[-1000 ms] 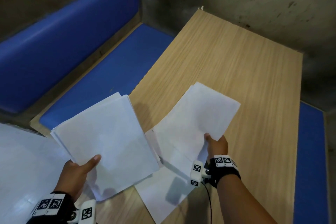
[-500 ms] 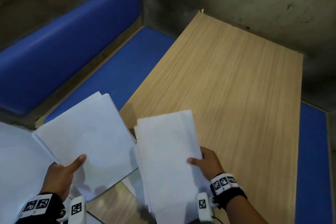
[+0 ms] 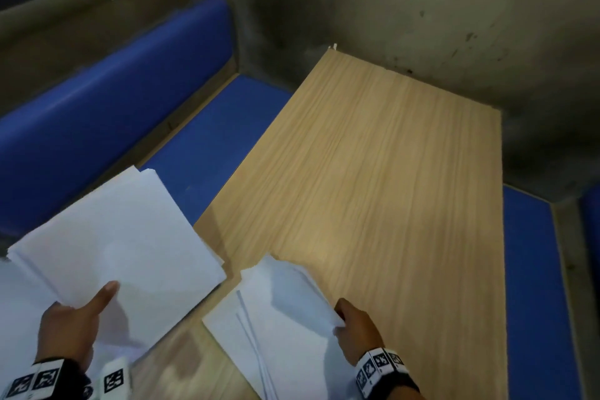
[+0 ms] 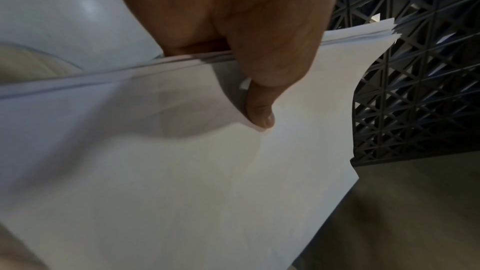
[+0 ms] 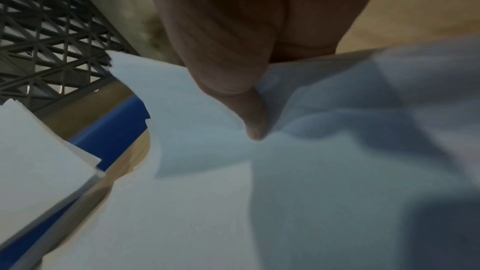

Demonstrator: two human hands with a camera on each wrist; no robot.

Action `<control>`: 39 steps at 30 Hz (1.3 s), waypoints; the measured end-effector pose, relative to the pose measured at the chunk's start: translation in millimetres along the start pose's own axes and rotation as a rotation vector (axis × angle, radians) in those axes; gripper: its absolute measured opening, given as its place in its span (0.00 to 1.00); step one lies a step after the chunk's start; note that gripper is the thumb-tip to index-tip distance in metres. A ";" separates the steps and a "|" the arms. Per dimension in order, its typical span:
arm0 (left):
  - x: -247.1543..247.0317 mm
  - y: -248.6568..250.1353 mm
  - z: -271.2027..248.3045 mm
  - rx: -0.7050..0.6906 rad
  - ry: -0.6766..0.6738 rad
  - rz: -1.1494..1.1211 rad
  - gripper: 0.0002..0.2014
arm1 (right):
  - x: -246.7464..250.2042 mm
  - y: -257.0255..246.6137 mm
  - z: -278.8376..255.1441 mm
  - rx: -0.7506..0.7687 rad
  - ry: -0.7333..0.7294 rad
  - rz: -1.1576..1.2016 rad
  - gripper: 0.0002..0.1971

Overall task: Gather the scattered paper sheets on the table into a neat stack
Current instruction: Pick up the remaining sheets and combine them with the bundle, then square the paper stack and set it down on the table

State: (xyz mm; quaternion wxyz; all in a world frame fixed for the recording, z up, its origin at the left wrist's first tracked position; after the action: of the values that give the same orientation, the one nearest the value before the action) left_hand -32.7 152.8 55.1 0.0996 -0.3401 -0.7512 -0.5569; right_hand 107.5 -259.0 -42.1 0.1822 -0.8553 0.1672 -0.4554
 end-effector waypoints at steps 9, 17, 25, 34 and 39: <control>-63.6 40.1 -29.8 -0.085 -0.173 -0.004 0.26 | 72.9 50.5 -67.3 0.082 0.021 0.263 0.10; -135.0 11.9 -128.8 -0.077 -0.660 -0.006 0.08 | 83.9 44.5 -90.2 0.018 0.217 0.868 0.27; -150.4 -4.5 -186.4 0.060 -1.005 -0.020 0.20 | 52.4 37.2 -117.3 -0.063 0.472 0.862 0.48; -151.6 -4.6 -203.7 -0.447 -0.871 0.064 0.21 | 52.6 37.1 -119.2 -0.167 0.751 0.978 0.24; -158.2 9.3 -219.4 -0.585 -0.865 0.203 0.22 | 101.4 19.8 -110.3 -0.455 0.818 1.009 0.18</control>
State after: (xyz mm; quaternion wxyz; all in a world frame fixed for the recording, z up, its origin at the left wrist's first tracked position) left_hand 41.2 -107.6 57.6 -0.2647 -0.6234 -0.5002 -0.5395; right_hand 66.2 -339.8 78.7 0.1102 -0.4492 0.6915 -0.5549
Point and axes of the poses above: each hand's wrist, its own z-axis towards the middle knuckle, its own x-axis out of the back of the hand, y = z × x, the point moved 1 cm from there along z, towards the middle knuckle, and after that the axes turned 8 degrees about y, right-handed, at the moved point
